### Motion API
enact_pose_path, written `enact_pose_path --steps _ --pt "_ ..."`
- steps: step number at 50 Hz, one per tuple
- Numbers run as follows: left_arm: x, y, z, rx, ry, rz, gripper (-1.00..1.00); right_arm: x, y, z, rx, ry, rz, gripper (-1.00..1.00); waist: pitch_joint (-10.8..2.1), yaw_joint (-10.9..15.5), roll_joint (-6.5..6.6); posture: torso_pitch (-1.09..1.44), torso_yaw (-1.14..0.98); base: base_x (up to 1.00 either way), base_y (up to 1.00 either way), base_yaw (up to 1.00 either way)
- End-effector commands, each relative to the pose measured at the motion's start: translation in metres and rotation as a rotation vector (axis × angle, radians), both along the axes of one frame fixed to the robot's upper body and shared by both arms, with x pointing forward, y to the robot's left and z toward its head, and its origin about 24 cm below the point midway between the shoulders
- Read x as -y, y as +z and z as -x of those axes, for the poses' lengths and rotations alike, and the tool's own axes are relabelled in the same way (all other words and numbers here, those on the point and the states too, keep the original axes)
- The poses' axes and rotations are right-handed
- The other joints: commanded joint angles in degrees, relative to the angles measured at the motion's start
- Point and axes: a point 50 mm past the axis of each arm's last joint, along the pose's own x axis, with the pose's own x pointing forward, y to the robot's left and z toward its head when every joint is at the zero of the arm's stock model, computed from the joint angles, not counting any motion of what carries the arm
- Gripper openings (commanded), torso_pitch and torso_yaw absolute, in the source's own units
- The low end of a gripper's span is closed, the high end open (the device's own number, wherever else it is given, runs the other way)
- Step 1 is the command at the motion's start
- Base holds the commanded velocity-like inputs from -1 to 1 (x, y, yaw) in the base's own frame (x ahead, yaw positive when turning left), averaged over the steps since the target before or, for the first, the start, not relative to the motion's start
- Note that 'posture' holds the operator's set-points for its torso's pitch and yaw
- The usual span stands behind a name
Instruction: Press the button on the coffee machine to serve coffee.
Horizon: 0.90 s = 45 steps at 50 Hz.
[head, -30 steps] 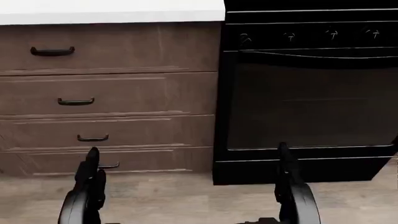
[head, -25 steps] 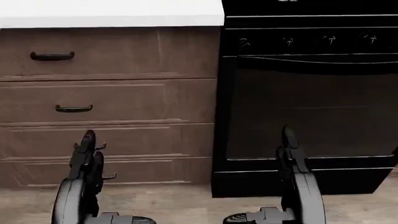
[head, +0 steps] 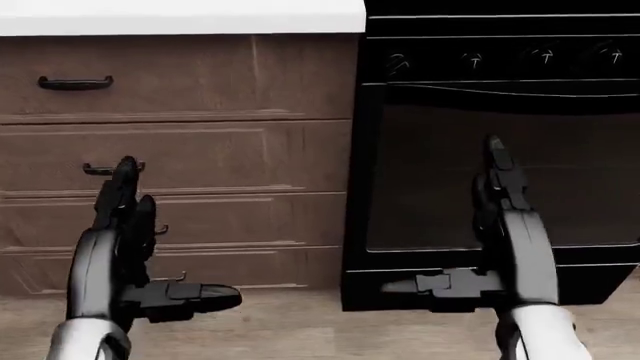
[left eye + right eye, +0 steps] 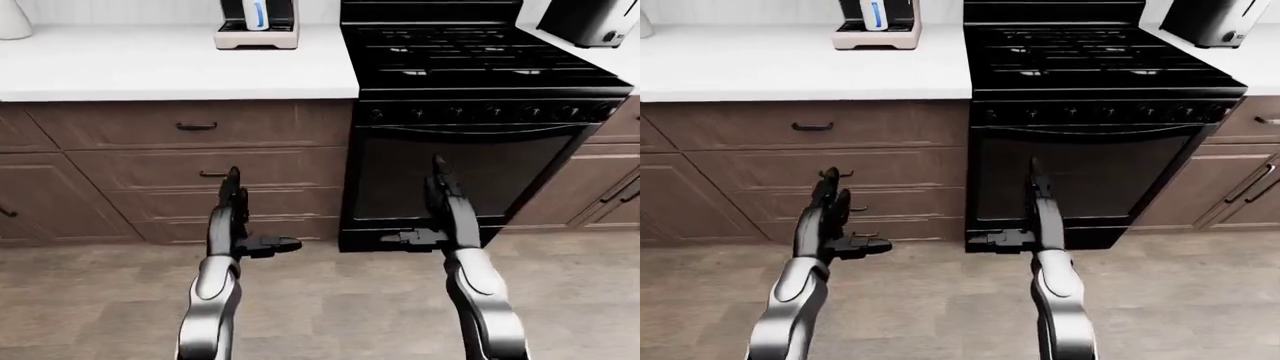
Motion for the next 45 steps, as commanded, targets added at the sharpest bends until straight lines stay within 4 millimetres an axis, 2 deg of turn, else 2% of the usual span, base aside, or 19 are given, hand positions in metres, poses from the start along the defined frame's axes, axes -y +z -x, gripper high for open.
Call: enact_pose_path --steps 1,4,8,10,11,17,18,19,22,24,27,31,41,45 --pt "0.005 0.028 -0.005 0.077 -0.02 0.005 1.0 0.002 0.029 -0.003 0.067 -0.013 0.027 1.0 -1.28 -0.01 0.05 0.0 0.0 0.0 0.0 0.0" --pt "0.011 0.053 -0.006 0.096 -0.046 0.01 1.0 0.004 0.057 -0.006 0.078 -0.022 0.041 1.0 -1.17 0.02 0.02 0.0 0.0 0.0 0.0 0.0" --pt "0.021 0.09 -0.01 0.128 -0.092 0.006 1.0 0.0 0.085 -0.008 0.095 -0.014 0.075 1.0 -0.79 0.02 0.0 0.0 0.0 0.0 0.0 0.0" --pt "0.021 0.103 -0.012 0.138 -0.085 0.007 1.0 -0.003 0.098 -0.008 0.106 -0.005 0.081 1.0 -0.71 0.04 -0.04 0.0 0.0 0.0 0.0 0.0" --pt "0.019 0.109 -0.016 0.144 -0.07 -0.006 1.0 -0.006 0.112 -0.008 0.132 0.008 0.108 1.0 -0.64 0.02 -0.05 0.0 0.0 0.0 0.0 0.0" --pt "0.013 0.157 -0.009 0.209 -0.031 0.018 1.0 -0.004 0.16 -0.004 0.195 -0.001 0.129 1.0 -0.05 -0.05 0.18 0.0 0.0 0.0 0.0 0.0" --pt "0.011 0.16 -0.007 0.206 -0.034 0.024 1.0 -0.003 0.166 -0.003 0.207 -0.026 0.171 1.0 0.1 -0.04 0.14 0.0 0.0 0.0 0.0 0.0" --pt "0.011 0.164 -0.005 0.209 -0.028 0.025 1.0 -0.004 0.171 -0.001 0.207 -0.011 0.126 1.0 0.25 -0.01 0.11 0.0 0.0 0.0 0.0 0.0" --pt "0.012 0.181 0.0 0.244 -0.04 0.041 1.0 -0.004 0.181 0.004 0.207 -0.015 0.118 1.0 0.66 -0.05 0.2 0.0 0.0 0.0 0.0 0.0" --pt "0.015 0.183 0.004 0.238 -0.043 0.04 1.0 -0.001 0.191 0.008 0.208 -0.031 0.114 1.0 0.82 0.06 0.2 0.0 0.0 0.0 0.0 0.0" --pt "0.016 0.187 0.004 0.24 -0.036 0.032 1.0 -0.003 0.195 0.01 0.21 -0.018 0.117 1.0 1.15 0.13 0.27 0.0 0.0 0.0 0.0 0.0" --pt "0.014 0.203 0.001 0.267 -0.031 0.036 1.0 -0.005 0.211 0.014 0.238 -0.016 0.112 1.0 1.28 0.15 0.37 0.0 0.0 0.0 0.0 0.0" --pt "0.004 0.221 0.015 0.32 -0.016 0.048 1.0 -0.011 0.217 0.02 0.289 0.006 0.09 1.0 1.81 -0.02 0.82 0.0 0.0 0.0 0.0 0.0" --pt "0.004 0.224 0.018 0.33 -0.026 0.055 1.0 -0.018 0.216 0.015 0.294 0.026 0.094 1.0 1.87 -0.08 1.03 0.0 0.0 0.0 0.0 0.0"
